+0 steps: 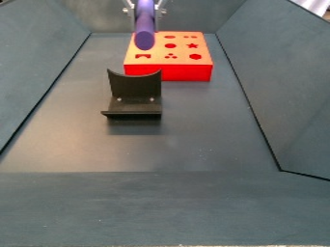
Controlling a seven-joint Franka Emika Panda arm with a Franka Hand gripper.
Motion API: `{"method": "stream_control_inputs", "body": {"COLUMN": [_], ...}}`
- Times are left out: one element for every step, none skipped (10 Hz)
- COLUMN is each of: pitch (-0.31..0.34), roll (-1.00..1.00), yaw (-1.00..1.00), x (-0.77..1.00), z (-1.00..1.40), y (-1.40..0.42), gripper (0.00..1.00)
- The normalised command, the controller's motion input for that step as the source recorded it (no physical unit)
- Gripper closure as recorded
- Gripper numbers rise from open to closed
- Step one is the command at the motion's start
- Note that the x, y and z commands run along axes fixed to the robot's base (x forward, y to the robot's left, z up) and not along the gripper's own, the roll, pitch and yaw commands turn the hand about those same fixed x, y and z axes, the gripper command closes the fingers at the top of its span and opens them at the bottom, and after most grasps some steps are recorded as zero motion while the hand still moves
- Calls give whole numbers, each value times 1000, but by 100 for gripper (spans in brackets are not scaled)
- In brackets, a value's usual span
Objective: Pick up the round object. Move up. Place the round object on the fixture. Regrasp the round object. Move to above the board. Insert the round object.
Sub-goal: Place the round object on the fixture.
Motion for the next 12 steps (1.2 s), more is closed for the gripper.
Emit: {"method": "stream_control_inputs", "body": {"pitch": [0, 22, 37, 51, 57, 53, 51, 50, 50, 46, 39, 216], "roll": [-1000, -1000, -1000, -1000, -1000, -1000, -1000, -882, -586, -408, -256, -1000], "yaw": [-101, -101, -102, -108, -111, -121, -135, -128, -107, -97, -89, -39], "x": [442, 333, 253, 151, 102, 54, 54, 62, 81, 84, 77, 126], "z": [54, 41, 18, 0, -3, 3, -5, -8, -14, -19, -8, -1000], "y": [24, 34, 39, 41, 41, 43, 40, 41, 48, 48, 36, 130], "gripper": [100, 100, 100, 100, 100, 100, 100, 100, 100, 100, 100, 100]}}
